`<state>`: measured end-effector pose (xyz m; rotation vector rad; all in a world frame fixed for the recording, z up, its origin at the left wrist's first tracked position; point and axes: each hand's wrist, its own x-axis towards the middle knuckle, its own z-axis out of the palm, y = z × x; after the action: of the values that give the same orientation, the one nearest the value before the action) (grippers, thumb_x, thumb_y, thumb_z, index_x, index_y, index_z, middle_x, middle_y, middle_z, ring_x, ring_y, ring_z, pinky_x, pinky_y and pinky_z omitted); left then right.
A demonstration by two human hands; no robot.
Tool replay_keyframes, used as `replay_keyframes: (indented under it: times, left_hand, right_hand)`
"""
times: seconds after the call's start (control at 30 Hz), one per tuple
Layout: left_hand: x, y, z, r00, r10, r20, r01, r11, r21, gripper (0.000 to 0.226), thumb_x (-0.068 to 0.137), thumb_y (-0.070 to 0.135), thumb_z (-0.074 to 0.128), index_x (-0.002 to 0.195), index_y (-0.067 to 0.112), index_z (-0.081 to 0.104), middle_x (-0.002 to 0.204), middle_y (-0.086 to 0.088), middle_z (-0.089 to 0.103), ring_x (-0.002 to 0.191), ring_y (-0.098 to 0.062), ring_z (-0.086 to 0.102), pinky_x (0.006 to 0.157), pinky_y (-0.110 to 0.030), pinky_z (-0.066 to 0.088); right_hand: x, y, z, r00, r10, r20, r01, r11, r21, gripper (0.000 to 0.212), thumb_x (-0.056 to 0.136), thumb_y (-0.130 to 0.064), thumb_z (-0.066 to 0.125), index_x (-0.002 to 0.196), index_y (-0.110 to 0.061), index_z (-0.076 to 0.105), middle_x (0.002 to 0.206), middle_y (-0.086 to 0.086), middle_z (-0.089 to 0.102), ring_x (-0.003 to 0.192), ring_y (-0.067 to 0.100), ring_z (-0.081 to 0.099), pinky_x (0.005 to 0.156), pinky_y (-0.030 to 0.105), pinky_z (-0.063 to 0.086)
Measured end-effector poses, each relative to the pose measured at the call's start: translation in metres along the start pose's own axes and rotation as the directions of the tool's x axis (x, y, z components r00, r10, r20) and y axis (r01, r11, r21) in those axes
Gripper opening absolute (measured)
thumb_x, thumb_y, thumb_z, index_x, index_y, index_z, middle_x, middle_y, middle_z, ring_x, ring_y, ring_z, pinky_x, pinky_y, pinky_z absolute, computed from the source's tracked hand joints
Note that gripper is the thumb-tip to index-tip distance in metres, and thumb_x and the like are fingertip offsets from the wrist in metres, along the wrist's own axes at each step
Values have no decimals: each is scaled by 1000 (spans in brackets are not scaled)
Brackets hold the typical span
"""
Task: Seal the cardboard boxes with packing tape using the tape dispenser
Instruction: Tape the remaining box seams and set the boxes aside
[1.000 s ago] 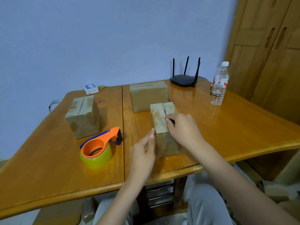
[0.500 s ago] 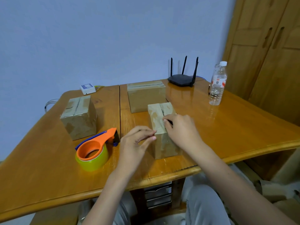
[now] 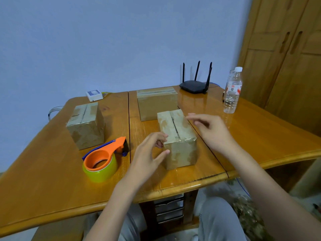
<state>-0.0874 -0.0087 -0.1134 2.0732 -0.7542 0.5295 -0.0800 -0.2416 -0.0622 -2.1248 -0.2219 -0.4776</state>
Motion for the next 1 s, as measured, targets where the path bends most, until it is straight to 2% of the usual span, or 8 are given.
replay_keyframes:
  times: [0.1, 0.17, 0.4, 0.57, 0.7, 0.8, 0.9, 1.0]
  left_hand:
    - [2, -4, -4, 998, 40, 47, -42, 998, 37, 43, 89, 20, 72, 129, 29, 60, 125, 15, 55, 103, -4, 57, 92, -16, 49]
    - [6, -5, -3, 996, 74, 58, -78, 995, 62, 41, 88, 17, 72, 128, 26, 66, 126, 10, 56, 101, 1, 56, 91, -8, 43]
    - [9, -7, -3, 996, 65, 62, -68, 997, 42, 39, 84, 21, 72, 123, 24, 70, 123, 8, 58, 93, 1, 57, 87, -7, 43]
    - [14, -10, -4, 996, 44, 73, -46, 998, 31, 40, 81, 20, 77, 120, 27, 72, 123, 10, 60, 94, -2, 58, 86, -9, 46]
    - [15, -8, 0, 997, 20, 73, -25, 997, 68, 43, 83, 22, 77, 122, 36, 66, 130, 23, 60, 114, 1, 53, 95, -11, 43]
    - [16, -4, 1, 996, -15, 86, 11, 999, 53, 45, 80, 33, 76, 123, 38, 64, 129, 27, 60, 115, 0, 53, 96, -11, 41]
    - [18, 0, -5, 992, -43, 123, 41, 999, 14, 49, 74, 49, 71, 121, 36, 67, 126, 27, 62, 113, -1, 54, 95, -11, 44]
    - [22, 1, -7, 993, -43, 110, 43, 999, 1, 41, 81, 48, 65, 117, 31, 72, 121, 24, 66, 111, -1, 58, 93, -18, 50]
  right_hand:
    - [-9, 16, -15, 994, 15, 107, -6, 997, -81, 41, 100, -6, 58, 117, -42, 70, 122, -24, 67, 123, -4, 57, 113, 32, 43]
    - [-14, 21, -19, 984, 18, 177, 1, 994, -110, 39, 96, -11, 65, 121, -41, 70, 124, -27, 65, 125, -8, 53, 113, 26, 40]
    - [-18, 31, -27, 959, -17, 282, 30, 999, -41, 48, 82, -23, 78, 125, -42, 67, 130, -31, 59, 129, -12, 48, 113, 16, 32]
    - [-23, 33, -17, 976, -96, 194, 108, 993, -51, 54, 72, -26, 85, 122, -37, 68, 130, -24, 60, 124, -14, 50, 107, 7, 35]
    - [-25, 37, -8, 992, -102, 78, 106, 993, -42, 48, 71, -21, 87, 116, -29, 73, 125, -21, 64, 115, -21, 52, 104, 4, 35]
    - [-24, 38, -8, 992, -100, 72, 103, 993, -48, 48, 69, -21, 88, 113, -29, 73, 122, -27, 63, 113, -23, 51, 107, 7, 36]
    - [-17, 35, -12, 985, -95, 143, 103, 994, -45, 42, 67, -26, 89, 107, -27, 76, 125, -28, 63, 119, -15, 54, 110, 18, 38]
    - [-12, 30, -14, 972, -115, 205, 134, 988, -82, 35, 66, -31, 88, 97, -25, 72, 122, -32, 62, 117, -19, 52, 112, 19, 39]
